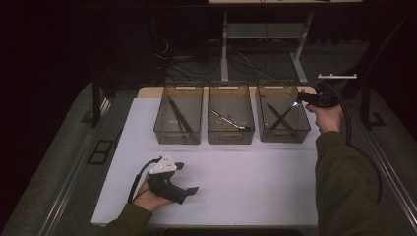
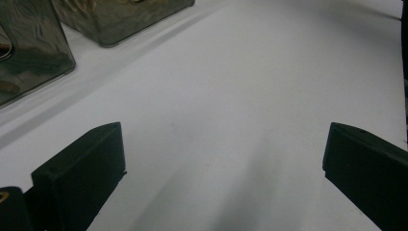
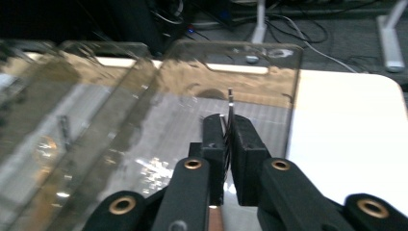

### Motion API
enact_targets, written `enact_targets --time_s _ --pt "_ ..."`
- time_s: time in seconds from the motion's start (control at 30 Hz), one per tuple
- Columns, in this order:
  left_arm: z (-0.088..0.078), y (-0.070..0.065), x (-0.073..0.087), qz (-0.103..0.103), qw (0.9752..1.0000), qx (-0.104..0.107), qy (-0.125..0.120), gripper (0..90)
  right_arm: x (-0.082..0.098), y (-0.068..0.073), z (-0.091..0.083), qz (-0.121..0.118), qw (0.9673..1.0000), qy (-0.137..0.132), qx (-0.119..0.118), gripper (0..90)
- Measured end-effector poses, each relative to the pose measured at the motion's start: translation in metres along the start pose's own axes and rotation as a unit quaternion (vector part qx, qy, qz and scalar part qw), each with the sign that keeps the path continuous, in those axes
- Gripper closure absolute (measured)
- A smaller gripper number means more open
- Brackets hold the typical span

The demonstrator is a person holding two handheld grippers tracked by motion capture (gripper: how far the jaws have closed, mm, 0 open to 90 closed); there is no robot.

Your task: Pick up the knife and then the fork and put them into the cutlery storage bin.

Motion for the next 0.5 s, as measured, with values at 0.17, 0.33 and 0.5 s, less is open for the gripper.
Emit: enact_targets --time_s 0.17,0.33,0.5 --pt "0.0 0.0 0.0 0.001 1.0 0.001 0.001 0.0 0.015 -0.017 0.01 0.003 0.999 0.019 0.041 77.2" --pt "0.001 -0.001 0.0 0.0 1.0 0.001 0.001 0.0 0.028 -0.027 0.016 0.0 0.9977 0.036 0.057 70.8" --pt "0.002 -0.001 0.0 -0.001 1.0 0.001 0.001 0.0 0.027 -0.031 0.014 -0.002 0.997 0.029 0.072 50.7"
Point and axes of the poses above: each handheld gripper's, and its own axes: z roughly forward along the jaws, x roughly out of its underside, y roughly to its left, the point moved 10 cm from there along z, roughly forward along the jaws, and after that the axes turned 8 degrees about y, right-handed, at the moved point
